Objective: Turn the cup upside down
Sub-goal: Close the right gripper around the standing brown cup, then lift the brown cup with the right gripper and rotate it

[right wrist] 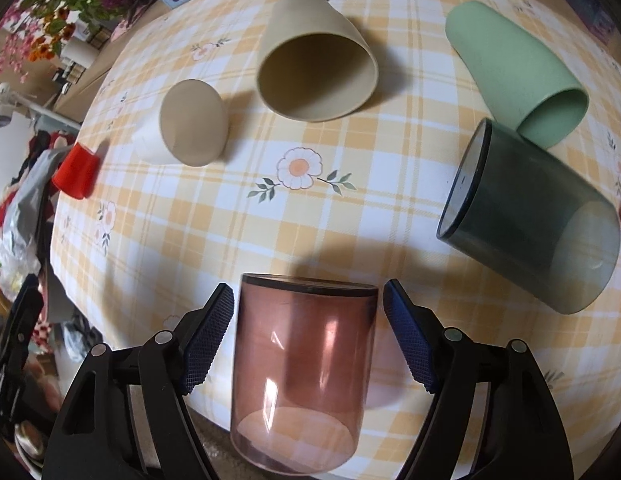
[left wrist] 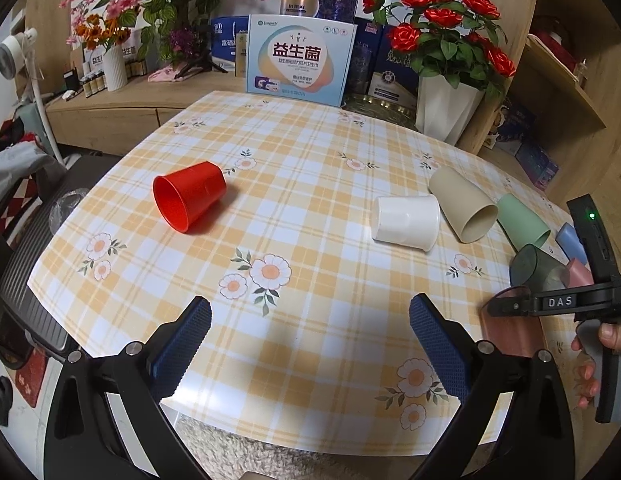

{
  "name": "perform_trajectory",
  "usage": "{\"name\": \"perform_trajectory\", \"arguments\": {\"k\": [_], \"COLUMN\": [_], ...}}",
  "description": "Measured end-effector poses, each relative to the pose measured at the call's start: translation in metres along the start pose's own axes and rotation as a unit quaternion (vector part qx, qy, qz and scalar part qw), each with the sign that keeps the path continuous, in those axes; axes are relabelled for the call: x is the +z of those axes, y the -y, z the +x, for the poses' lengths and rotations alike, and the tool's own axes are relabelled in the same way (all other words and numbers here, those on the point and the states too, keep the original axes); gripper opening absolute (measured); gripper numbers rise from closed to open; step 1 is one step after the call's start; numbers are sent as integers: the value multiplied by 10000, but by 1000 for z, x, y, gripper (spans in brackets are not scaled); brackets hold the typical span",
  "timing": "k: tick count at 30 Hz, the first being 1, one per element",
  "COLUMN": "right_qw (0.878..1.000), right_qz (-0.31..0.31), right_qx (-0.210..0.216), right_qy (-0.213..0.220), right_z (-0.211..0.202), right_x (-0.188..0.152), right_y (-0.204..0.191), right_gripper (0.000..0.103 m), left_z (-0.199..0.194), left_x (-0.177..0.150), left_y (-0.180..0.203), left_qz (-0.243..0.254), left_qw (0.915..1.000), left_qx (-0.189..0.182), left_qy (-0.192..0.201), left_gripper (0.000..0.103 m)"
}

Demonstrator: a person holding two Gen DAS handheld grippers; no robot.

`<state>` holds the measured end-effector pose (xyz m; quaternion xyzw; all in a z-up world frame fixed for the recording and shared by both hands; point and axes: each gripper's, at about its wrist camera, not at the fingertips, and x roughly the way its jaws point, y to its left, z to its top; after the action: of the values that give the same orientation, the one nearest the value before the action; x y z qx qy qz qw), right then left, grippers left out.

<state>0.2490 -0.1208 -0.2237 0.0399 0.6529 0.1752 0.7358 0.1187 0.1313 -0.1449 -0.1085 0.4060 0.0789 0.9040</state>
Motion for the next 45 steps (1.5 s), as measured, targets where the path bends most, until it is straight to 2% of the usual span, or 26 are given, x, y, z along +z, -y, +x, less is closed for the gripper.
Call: {"name": "perform_trajectory", "arguments": {"k": [2,5,14,20,28,36,41,45], "right_qw": [9999,9997,9933,9844,9749,9660,9642,9653], "right_qz": [64,38,-5,83,537,943,1020,754], "right_qx": [119,195,548,734,870,470,-68,-629], "right_qy": [8,132,1016,1599,1977,2363,2448,2418], "right_z": [1,-2,-40,-65,-92,-123,-136,-142], "right_x": [-2,-8,-49,-84,-122,-136,-128,-115], "right_y": [3,4,20,42,85,138,167,174], "right_gripper": [66,66,65,65,63,62,62,62], "left_z": [0,-1,-8,-10,-14,-10,-10,-8], "left_x": [-1,-2,-2,-5,-7,-9,-9,-9], "left_y": [1,3,16,36,55,74,79,79], "left_qz": [-9,-80,-93,102,253,494,557,556], "left_qw": [10000,9999,9997,9996,9992,9981,9977,9978], "left_qx": [-21,-104,-214,-256,-295,-378,-390,-362], "left_qy": [-18,-48,28,25,72,39,37,21], "left_gripper": [97,97,97,97,97,97,97,97]}}
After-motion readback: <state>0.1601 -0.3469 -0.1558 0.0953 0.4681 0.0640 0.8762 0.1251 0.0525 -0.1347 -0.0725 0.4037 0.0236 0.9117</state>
